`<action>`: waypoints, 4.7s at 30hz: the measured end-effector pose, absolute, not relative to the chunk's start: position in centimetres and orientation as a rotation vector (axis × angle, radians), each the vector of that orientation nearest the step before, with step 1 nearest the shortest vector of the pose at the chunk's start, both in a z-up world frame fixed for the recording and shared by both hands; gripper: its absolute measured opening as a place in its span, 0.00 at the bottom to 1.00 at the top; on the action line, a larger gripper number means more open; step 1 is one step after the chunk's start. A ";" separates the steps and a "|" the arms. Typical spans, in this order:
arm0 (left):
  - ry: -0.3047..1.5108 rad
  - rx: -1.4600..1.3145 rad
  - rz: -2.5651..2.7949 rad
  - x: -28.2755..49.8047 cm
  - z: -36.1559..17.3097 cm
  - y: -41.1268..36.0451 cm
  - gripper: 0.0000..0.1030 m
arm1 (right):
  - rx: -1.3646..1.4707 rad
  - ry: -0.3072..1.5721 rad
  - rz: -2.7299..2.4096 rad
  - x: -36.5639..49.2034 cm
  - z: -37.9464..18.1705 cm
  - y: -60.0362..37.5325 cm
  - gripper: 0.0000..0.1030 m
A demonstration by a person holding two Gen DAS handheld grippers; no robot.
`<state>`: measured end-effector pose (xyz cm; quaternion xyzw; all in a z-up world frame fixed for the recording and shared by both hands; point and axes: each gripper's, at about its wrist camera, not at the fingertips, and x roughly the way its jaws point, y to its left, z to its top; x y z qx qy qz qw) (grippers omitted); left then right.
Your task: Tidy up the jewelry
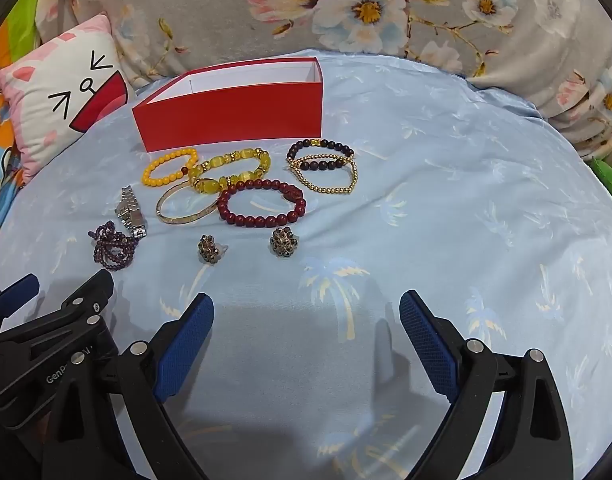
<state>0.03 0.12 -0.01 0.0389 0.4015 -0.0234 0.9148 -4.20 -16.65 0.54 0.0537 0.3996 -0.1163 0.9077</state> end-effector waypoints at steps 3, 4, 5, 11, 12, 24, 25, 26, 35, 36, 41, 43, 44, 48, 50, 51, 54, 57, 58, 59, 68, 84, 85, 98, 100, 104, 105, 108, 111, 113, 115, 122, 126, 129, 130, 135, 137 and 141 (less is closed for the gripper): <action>0.828 0.088 -0.044 0.1 0.0 0.1 0.89 | 0.109 0.830 -0.241 -4.1 0.5 -16.6 0.88; 0.829 0.088 -0.045 0.1 -0.1 0.2 0.89 | 0.108 0.830 -0.242 -4.1 0.5 -16.6 0.88; 0.831 0.087 -0.046 0.2 -0.1 0.3 0.89 | 0.108 0.831 -0.242 -4.1 0.5 -16.6 0.88; 0.825 0.096 -0.035 0.1 0.0 0.4 0.89 | 0.110 0.832 -0.240 -4.1 0.5 -16.7 0.88; 0.827 0.097 -0.036 0.1 -0.1 0.5 0.89 | 0.111 0.833 -0.241 -4.1 0.5 -16.7 0.88; 0.837 0.099 -0.036 0.3 -0.2 0.2 0.89 | 0.108 0.838 -0.244 -4.0 0.4 -16.6 0.88; 0.838 0.098 -0.037 0.3 -0.2 0.2 0.89 | 0.108 0.838 -0.244 -3.9 0.4 -16.6 0.88; 0.838 0.097 -0.038 0.3 -0.2 0.3 0.89 | 0.108 0.837 -0.243 -4.0 0.4 -16.6 0.88; 0.843 0.097 -0.036 0.5 -0.3 0.4 0.89 | 0.108 0.839 -0.243 -3.9 0.4 -16.6 0.88; 0.843 0.097 -0.035 0.4 -0.2 0.3 0.89 | 0.108 0.840 -0.244 -3.9 0.3 -16.6 0.88; 0.847 0.097 -0.035 0.4 -0.3 0.2 0.89 | 0.107 0.842 -0.245 -3.9 0.3 -16.6 0.88; 0.850 0.096 -0.036 0.5 -0.3 0.3 0.89 | 0.107 0.843 -0.245 -3.8 0.3 -16.6 0.88; 0.850 0.094 -0.036 0.5 -0.4 0.3 0.89 | 0.107 0.844 -0.246 -3.8 0.2 -16.6 0.88; 0.850 0.084 -0.038 0.4 -0.4 0.4 0.88 | 0.102 0.849 -0.246 -3.7 0.1 -16.5 0.88; 0.847 0.082 -0.038 0.4 -0.4 0.5 0.89 | 0.102 0.848 -0.245 -3.8 0.1 -16.5 0.88; 0.848 0.084 -0.037 0.4 -0.4 0.4 0.88 | 0.102 0.850 -0.247 -3.7 0.1 -16.5 0.88; 0.850 0.081 -0.040 0.5 -0.4 0.5 0.88 | 0.100 0.849 -0.248 -3.7 0.1 -16.3 0.88; 0.851 0.077 -0.042 0.5 -0.5 0.6 0.88 | 0.101 0.851 -0.248 -3.7 0.1 -16.4 0.88; 0.851 0.075 -0.041 0.4 -0.4 0.5 0.88 | 0.101 0.851 -0.247 -3.7 0.1 -16.4 0.88; 0.852 0.074 -0.041 0.5 -0.5 0.5 0.88 | 0.101 0.851 -0.247 -3.7 0.1 -16.4 0.88; 0.836 0.073 -0.041 0.2 -0.3 0.2 0.88 | 0.102 0.848 -0.253 -3.7 0.1 -16.4 0.88; 0.823 0.083 -0.052 0.1 -0.1 0.2 0.88 | 0.110 0.841 -0.278 -3.8 0.2 -17.0 0.88; 0.820 0.083 -0.049 0.1 -0.1 0.2 0.88 | 0.110 0.841 -0.276 -3.8 0.2 -17.0 0.88; 0.821 0.082 -0.047 0.1 -0.1 0.2 0.88 | 0.106 0.843 -0.272 -3.8 0.1 -16.9 0.88; 0.822 0.082 -0.046 0.1 0.0 0.3 0.88 | 0.105 0.845 -0.272 -3.8 0.1 -16.9 0.88; 0.823 0.083 -0.046 0.1 0.0 0.3 0.88 | 0.109 0.849 -0.268 -3.7 0.1 -16.9 0.88; 0.821 0.079 -0.048 0.1 0.0 0.3 0.88 | 0.112 0.852 -0.264 -3.7 0.1 -17.0 0.88; 0.816 0.064 -0.063 0.0 0.1 0.7 0.89 | 0.108 0.844 -0.251 -3.9 0.3 -17.0 0.88; 0.812 0.080 -0.063 0.0 0.3 1.2 0.89 | 0.095 0.847 -0.246 -4.1 0.6 -17.2 0.87; 0.824 0.071 -0.065 0.2 0.6 1.7 0.89 | 0.123 0.850 -0.235 -4.1 0.9 -17.8 0.87; 0.841 0.046 -0.079 0.7 0.8 2.3 0.89 | 0.149 0.846 -0.237 -4.0 1.2 -18.4 0.87; 0.869 -0.018 -0.092 2.3 0.7 3.4 0.89 | 0.176 0.868 -0.252 -3.3 1.0 -19.7 0.87; 0.860 -0.002 -0.124 2.8 0.8 2.2 0.88 | 0.181 0.878 -0.243 -3.1 0.7 -19.7 0.87; 0.873 0.002 -0.136 3.6 0.6 1.2 0.81 | 0.176 0.879 -0.239 -2.9 0.6 -19.6 0.87; 0.886 0.008 -0.138 4.0 0.3 0.8 0.76 | 0.174 0.880 -0.237 -2.8 0.6 -19.5 0.87; 0.887 0.006 -0.158 4.4 -0.1 0.4 0.59 | 0.169 0.882 -0.234 -2.7 0.6 -19.4 0.87; 0.875 0.006 -0.184 4.2 -0.1 0.3 0.45 | 0.170 0.881 -0.233 -2.7 0.6 -19.4 0.87; 0.872 0.010 -0.236 3.9 0.0 0.1 0.23 | 0.171 0.884 -0.221 -2.4 0.7 -19.3 0.84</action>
